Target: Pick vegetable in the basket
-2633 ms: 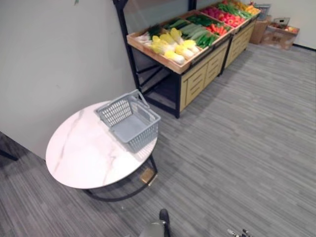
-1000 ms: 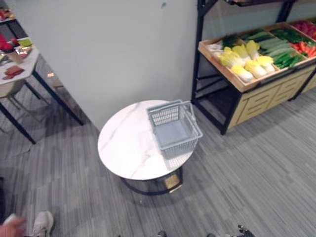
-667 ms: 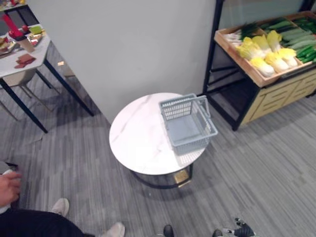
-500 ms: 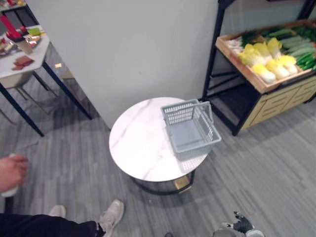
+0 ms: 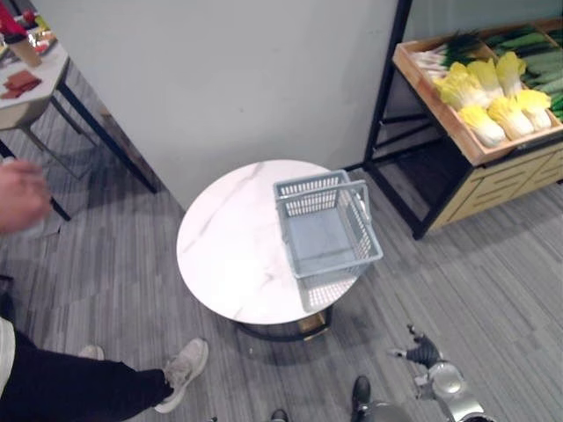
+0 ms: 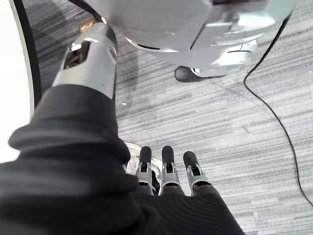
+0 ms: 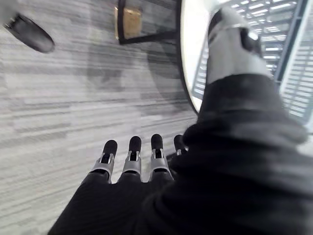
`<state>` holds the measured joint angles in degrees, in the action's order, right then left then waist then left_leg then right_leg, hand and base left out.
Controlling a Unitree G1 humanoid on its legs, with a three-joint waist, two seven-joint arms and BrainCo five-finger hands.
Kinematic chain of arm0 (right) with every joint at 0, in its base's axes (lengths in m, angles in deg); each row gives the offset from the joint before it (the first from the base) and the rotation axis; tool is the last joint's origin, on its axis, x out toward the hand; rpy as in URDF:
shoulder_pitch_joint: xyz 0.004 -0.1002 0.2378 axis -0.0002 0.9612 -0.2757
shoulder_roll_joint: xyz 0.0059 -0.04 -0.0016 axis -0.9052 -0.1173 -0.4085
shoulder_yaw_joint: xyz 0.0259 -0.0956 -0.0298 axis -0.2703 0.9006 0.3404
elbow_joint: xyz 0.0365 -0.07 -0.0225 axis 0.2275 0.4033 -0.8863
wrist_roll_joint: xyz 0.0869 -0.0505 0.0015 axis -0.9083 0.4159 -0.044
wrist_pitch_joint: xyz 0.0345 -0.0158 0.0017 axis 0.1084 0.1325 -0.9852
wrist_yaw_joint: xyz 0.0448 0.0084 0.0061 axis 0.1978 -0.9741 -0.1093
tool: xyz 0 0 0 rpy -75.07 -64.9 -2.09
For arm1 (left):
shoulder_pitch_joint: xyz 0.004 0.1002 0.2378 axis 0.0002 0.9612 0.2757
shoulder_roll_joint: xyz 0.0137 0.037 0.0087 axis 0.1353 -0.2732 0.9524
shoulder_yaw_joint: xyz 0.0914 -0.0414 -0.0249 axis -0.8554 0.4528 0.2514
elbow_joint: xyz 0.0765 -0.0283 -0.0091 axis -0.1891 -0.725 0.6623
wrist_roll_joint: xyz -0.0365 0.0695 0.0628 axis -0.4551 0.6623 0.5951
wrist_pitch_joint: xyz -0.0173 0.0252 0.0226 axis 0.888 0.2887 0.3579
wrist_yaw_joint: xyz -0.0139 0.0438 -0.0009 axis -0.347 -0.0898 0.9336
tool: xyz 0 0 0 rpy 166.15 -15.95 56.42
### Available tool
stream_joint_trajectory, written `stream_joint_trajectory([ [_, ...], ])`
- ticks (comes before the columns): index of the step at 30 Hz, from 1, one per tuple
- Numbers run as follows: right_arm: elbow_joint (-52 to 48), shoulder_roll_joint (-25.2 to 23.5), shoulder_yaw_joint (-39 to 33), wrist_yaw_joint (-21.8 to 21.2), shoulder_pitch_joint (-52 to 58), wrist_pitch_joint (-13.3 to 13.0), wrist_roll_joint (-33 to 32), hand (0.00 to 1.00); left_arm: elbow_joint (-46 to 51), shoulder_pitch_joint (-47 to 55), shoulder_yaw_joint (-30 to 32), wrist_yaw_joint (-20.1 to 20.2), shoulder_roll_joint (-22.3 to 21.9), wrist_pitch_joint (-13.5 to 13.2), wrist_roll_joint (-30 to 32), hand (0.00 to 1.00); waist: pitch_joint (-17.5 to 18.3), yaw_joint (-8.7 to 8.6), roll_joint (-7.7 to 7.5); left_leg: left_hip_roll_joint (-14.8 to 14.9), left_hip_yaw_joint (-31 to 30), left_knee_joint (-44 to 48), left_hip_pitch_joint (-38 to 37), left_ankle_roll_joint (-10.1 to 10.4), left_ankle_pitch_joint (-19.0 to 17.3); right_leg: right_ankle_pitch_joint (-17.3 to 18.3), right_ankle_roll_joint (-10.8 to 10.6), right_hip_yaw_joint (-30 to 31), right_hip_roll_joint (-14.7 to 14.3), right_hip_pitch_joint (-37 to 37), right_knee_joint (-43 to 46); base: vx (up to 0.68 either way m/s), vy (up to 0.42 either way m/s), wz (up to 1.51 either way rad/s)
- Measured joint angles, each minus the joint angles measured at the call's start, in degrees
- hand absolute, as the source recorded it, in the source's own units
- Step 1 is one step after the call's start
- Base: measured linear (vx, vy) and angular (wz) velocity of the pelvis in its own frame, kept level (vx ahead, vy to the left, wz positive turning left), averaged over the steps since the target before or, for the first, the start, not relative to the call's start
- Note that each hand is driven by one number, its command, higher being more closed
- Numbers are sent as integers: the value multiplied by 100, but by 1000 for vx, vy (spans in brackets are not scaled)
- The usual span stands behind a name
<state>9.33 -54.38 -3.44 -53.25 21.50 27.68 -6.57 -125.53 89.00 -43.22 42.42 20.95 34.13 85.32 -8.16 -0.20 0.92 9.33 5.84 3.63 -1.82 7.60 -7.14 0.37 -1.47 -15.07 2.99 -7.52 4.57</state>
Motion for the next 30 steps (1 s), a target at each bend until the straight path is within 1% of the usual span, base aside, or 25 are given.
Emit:
stream_joint_trajectory([
  [1,-163,-25,18,2,39,0,1,0,33,-1,98,0,25,25,-7,0,-7,16,-92,-25,-39,537,232,9,-10,61,38,-57,67,89,-6,81,-112,30],
  [2,-246,-23,60,0,58,1,1,0,60,-1,107,-1,33,34,-9,0,-16,29,-130,-46,-42,895,356,8,-9,77,31,-69,111,160,-7,66,-84,27],
  [3,-441,0,130,-2,112,-2,3,0,96,2,133,-8,21,48,-21,0,-31,45,-140,-56,-67,1692,617,1,0,130,36,-91,167,328,2,79,-78,15],
  [4,-666,36,171,-1,167,-6,31,0,132,2,147,-13,2,66,-20,0,-52,48,-101,-76,-195,2314,813,11,108,192,29,-95,209,510,24,73,-61,9],
  [5,-777,45,170,2,194,-6,76,0,130,12,153,-16,-17,66,-20,0,-90,55,-169,-102,-242,2532,907,24,186,209,44,-90,256,575,30,58,-1,-2],
  [6,-1021,76,158,11,226,-9,137,0,126,33,178,-32,-60,64,-18,0,-71,60,-141,-179,-316,2653,936,-1,171,252,16,-60,344,655,33,31,33,-5],
  [7,-1167,103,149,26,238,-10,169,0,123,32,200,-33,-79,68,-16,0,-55,43,-114,-184,-317,2570,958,14,118,266,14,-48,366,656,25,15,57,-10],
  [8,-1436,157,118,78,246,-16,229,0,121,29,213,-35,-96,70,-10,0,-53,30,-89,-174,-305,2218,975,1,45,274,-8,0,398,645,-24,-4,65,-15],
  [9,-1647,194,84,142,246,-21,246,0,120,44,289,-37,-107,74,14,0,-50,33,-88,-156,-302,1622,960,-10,62,245,-54,65,428,592,-55,3,103,-26],
  [10,-1848,288,87,206,232,-28,344,0,121,72,392,-47,-150,81,21,0,-30,41,-54,-114,-322,1027,941,-26,186,208,-114,131,416,500,-69,16,113,-27],
  [11,-1960,349,91,229,216,-31,430,0,121,100,408,-50,-175,90,22,0,-8,44,-9,-78,-325,729,939,-38,288,186,-148,155,393,454,-79,52,173,-32],
  [12,-2151,497,105,234,191,-30,506,0,117,178,421,-59,-238,110,25,0,53,41,116,-1,-343,328,903,3,645,115,-261,196,291,403,-126,92,225,-38],
  [13,-2260,574,107,243,117,-28,665,0,102,225,425,-68,-243,119,44,0,125,50,200,44,-302,109,786,17,593,73,-341,281,262,416,-162,144,285,-28],
  [14,-2355,576,129,241,105,-22,699,0,113,225,420,-94,-195,117,59,0,138,42,89,-45,-258,29,750,-4,627,24,-400,299,348,445,-214,159,276,-15],
  [15,-2626,611,166,240,63,-24,821,0,124,212,403,-125,-91,112,164,0,150,36,-88,-195,-190,-139,663,-69,669,-66,-479,315,484,509,-376,153,254,2],
  [16,-2862,622,171,241,-60,-30,961,0,124,206,342,-123,-2,114,255,0,198,23,-182,-341,-150,-254,651,-126,704,-133,-578,349,608,502,-483,114,198,1],
  [17,-2958,645,171,243,-145,-32,1037,0,128,194,322,-124,23,114,281,0,239,20,-251,-411,-135,-277,651,-143,708,-157,-615,363,655,498,-508,104,173,-1],
  [18,-3119,735,180,245,-332,-40,1159,0,137,184,272,-121,48,110,382,0,265,33,-291,-528,-64,-299,637,-165,699,-205,-689,405,759,500,-553,79,133,-5],
  [20,-3322,837,187,262,-665,-42,1354,0,143,184,185,-118,73,98,461,0,254,78,-271,-675,14,-359,592,-187,694,-239,-743,487,900,486,-575,81,151,-12],
  [21,-3401,858,203,296,-813,-37,1418,0,132,186,147,-117,88,103,464,0,237,82,-245,-712,36,-368,575,-268,677,-251,-763,519,931,483,-576,81,147,-16],
  [22,-3506,869,246,384,-920,-36,1587,0,131,187,137,-119,118,109,466,0,237,144,-237,-739,72,-392,558,-295,670,-258,-775,561,952,467,-586,64,98,-15],
  [23,-3532,878,297,430,-995,-36,1645,0,130,188,138,-119,137,113,466,0,237,199,-238,-741,95,-426,545,-302,674,-260,-778,578,950,457,-599,57,61,-11],
  [25,-3534,943,507,464,-1225,-2,1810,0,126,194,141,-119,136,118,503,0,236,230,-243,-737,87,-534,553,-363,717,-265,-785,579,926,405,-622,39,17,-4],
  [29,-3389,961,1001,449,-1670,9,2006,0,81,198,149,-118,129,187,634,0,215,240,-270,-735,0,-673,567,-402,783,-266,-787,519,872,367,-634,21,-4,6],
  [30,-3216,959,1233,436,-1889,8,2026,0,82,197,150,-117,127,187,639,0,191,258,-294,-727,-13,-710,565,-399,806,-266,-786,503,860,364,-644,22,-9,7],
])
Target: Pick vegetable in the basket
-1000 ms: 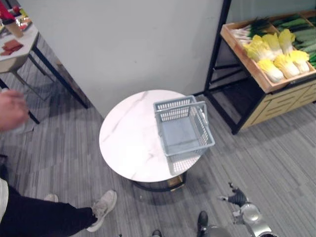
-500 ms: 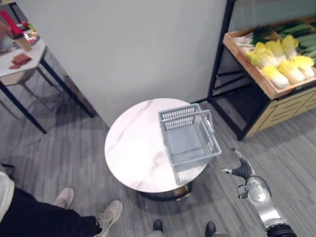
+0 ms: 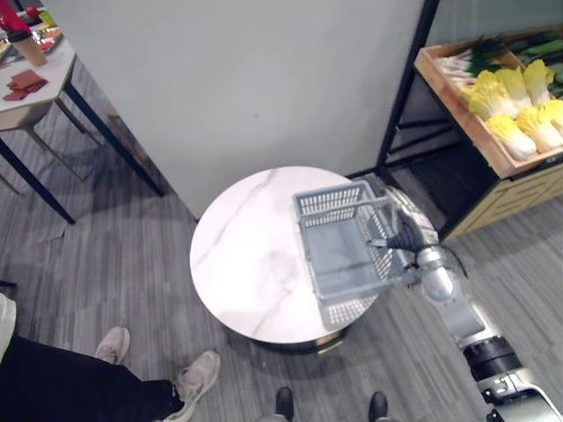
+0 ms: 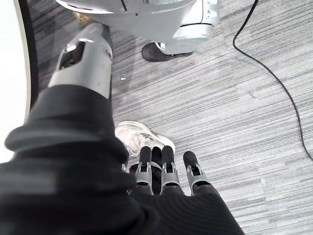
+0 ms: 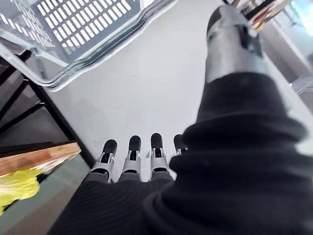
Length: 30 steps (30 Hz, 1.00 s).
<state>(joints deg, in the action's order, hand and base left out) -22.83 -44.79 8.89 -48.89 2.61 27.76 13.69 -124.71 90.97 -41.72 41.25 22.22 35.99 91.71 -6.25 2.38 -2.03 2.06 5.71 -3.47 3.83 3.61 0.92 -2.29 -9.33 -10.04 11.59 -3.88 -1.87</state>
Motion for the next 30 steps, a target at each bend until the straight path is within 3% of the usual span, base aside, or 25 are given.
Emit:
stream_joint_trajectory([
  [7,1651,-29,1005,-452,-1320,1,280,0,141,-15,163,5,-37,-2,-16,0,-307,285,-165,-37,-200,-188,34,-20,165,1,2,-192,15,3,-10,13,-2,14],
  [15,2944,-18,1002,-466,-2716,135,454,0,274,-27,237,2,-51,-4,-72,0,-823,432,-195,-52,-382,-190,325,-14,321,-10,16,-342,23,-213,42,-11,1,12],
  [20,3074,203,893,-436,-3326,247,453,0,279,-195,271,2,-50,-19,-280,0,-979,426,-205,-33,-418,-190,505,-13,376,-25,36,-358,21,-390,94,3,-2,4],
  [22,2963,316,532,-403,-3529,329,451,0,282,-243,241,2,-50,-32,-290,0,-1015,419,-205,-30,-415,-190,509,-12,376,-25,37,-355,20,-396,94,0,0,0],
  [30,2697,533,59,-73,-3617,489,448,0,280,-318,18,1,-45,-123,-406,0,-1030,387,-190,21,-335,-195,565,-6,379,-72,100,-264,-24,-504,93,8,-3,-5],
])
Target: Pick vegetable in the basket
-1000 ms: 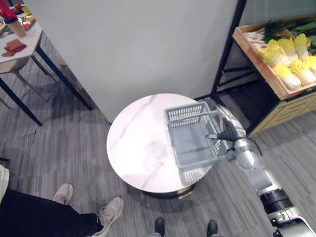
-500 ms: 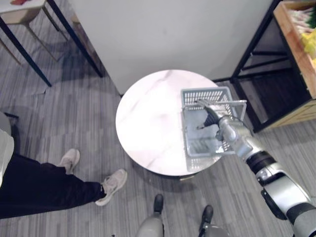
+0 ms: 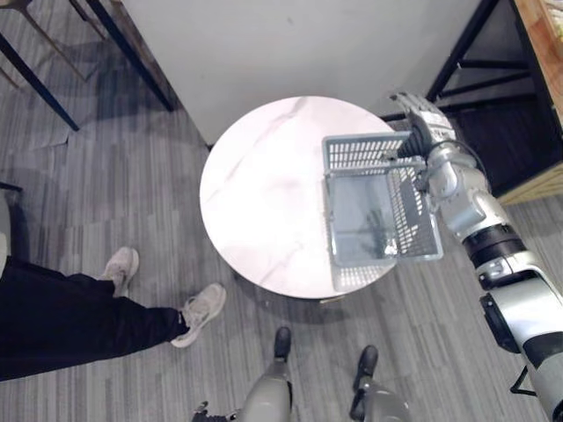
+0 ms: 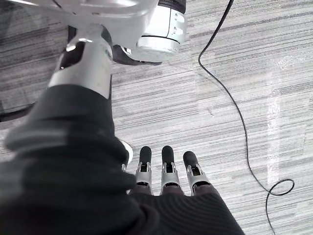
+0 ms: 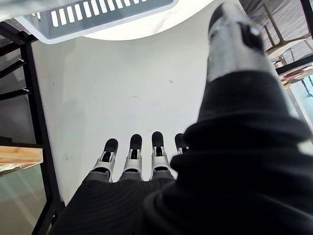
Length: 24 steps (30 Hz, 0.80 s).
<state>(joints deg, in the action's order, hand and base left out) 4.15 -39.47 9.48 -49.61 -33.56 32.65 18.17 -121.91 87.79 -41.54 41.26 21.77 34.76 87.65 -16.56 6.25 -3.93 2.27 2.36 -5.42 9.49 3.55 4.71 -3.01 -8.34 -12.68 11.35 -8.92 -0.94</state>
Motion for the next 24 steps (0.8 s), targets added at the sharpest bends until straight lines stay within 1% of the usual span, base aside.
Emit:
stream_joint_trajectory([
  [2,49,12,-4,2,-4,5,2,0,-3,-33,-52,0,3,0,-63,0,-18,-9,7,17,-7,0,3,13,11,-2,3,-6,-20,0,0,0,0,0],
  [5,412,7,-8,-4,-133,-22,4,0,-2,-78,-123,-3,3,-15,-99,0,-110,-42,50,8,-63,-2,19,30,39,-3,5,-56,-29,4,5,-6,-3,9],
  [6,530,7,-10,-14,-163,-22,4,0,0,-85,-160,-3,3,-25,-99,0,-176,-94,68,1,-111,-3,39,25,61,-6,8,-95,-22,6,7,-12,4,11],
  [7,663,2,-10,-18,-164,-36,4,0,0,-86,-200,-4,16,-36,-99,0,-259,-105,73,0,-118,-3,42,22,67,-6,8,-102,-22,7,11,-11,5,9],
  [10,918,-7,-10,-31,-164,-36,4,0,1,-88,-255,-4,24,-44,-99,0,-368,-104,89,-8,-124,-3,46,21,72,-7,8,-108,-16,6,10,0,0,0],
  [14,1131,-7,-10,-32,-166,-38,3,0,1,-89,-298,-3,19,-51,-101,0,-419,-103,126,-14,-128,-4,71,21,72,-7,8,-116,-13,-15,2,0,0,0],
  [18,1434,11,-10,-30,-408,-36,2,0,4,-201,-399,-2,23,-94,-110,0,-544,-113,198,24,-146,-3,179,45,116,-26,30,-126,-38,-109,4,0,0,0],
  [20,1542,15,-10,-28,-534,-37,2,0,34,-210,-474,-3,46,-99,-113,0,-553,-113,210,46,-150,-3,270,60,139,-45,55,-126,-60,-195,4,0,0,0],
  [24,1595,106,-15,-16,-663,-37,2,0,41,-292,-513,0,58,-92,-118,0,-607,-78,274,87,-175,-3,376,70,177,-74,88,-147,-105,-288,5,0,0,0],
])
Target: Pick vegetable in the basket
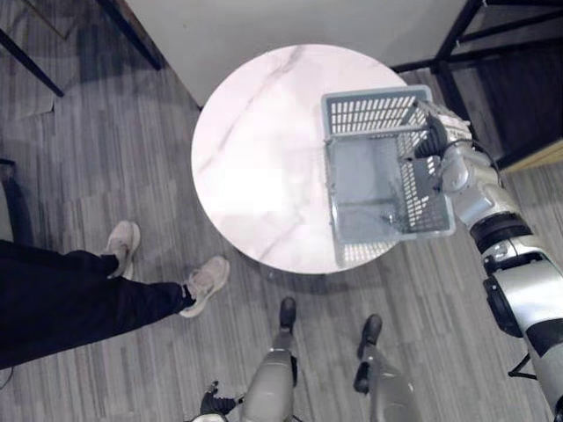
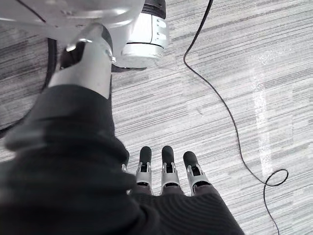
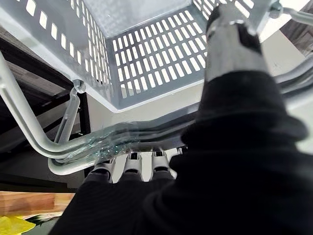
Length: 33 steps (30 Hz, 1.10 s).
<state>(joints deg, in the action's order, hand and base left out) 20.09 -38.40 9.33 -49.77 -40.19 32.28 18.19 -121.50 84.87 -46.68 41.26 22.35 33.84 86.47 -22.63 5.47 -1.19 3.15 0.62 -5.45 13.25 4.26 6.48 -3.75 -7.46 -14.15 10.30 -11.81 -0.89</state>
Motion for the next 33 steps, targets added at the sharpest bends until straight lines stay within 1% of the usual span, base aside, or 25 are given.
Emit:
stream_joint_trajectory([
  [6,157,-2,34,10,-143,-5,16,0,1,-75,-198,-2,22,-4,-214,0,-32,7,57,31,-24,-1,44,12,11,0,1,-8,-35,-38,3,0,0,0],
  [8,182,-2,70,5,-200,-1,62,0,1,-92,-202,-3,22,-4,-215,0,-33,13,58,33,-27,0,73,17,20,0,2,-9,-38,-69,11,0,0,0],
  [10,182,-18,157,0,-200,-2,225,0,-41,-191,-249,-11,34,1,-216,0,-35,54,63,33,-23,1,75,19,22,0,2,-8,-37,-72,10,0,0,0],
  [13,183,-19,269,2,-206,14,261,0,-38,-310,-316,-21,56,-34,-214,0,-35,112,63,35,-23,1,74,35,34,0,2,-9,-38,-70,12,0,0,0],
  [21,179,-139,486,-9,-208,59,447,0,-44,-356,-318,-10,67,-31,-216,0,-35,124,63,57,-81,0,74,43,84,9,14,-42,-42,-89,113,-10,-1,1],
  [22,178,-150,516,-6,-208,62,449,100,-44,-360,-318,-9,69,-31,-216,0,-35,124,63,59,-87,0,74,42,87,9,14,-45,-42,-89,116,-29,0,3],
  [29,162,-202,502,79,-241,77,453,100,-53,-514,-419,-9,112,-33,-216,0,-35,141,62,66,-165,-1,156,33,148,9,13,-119,-32,-151,171,-20,0,6],
  [33,281,-209,497,118,-261,62,456,100,-52,-524,-447,-8,113,-36,-217,0,-35,226,63,58,-168,0,166,31,156,10,13,-115,-20,-170,188,0,0,0],
])
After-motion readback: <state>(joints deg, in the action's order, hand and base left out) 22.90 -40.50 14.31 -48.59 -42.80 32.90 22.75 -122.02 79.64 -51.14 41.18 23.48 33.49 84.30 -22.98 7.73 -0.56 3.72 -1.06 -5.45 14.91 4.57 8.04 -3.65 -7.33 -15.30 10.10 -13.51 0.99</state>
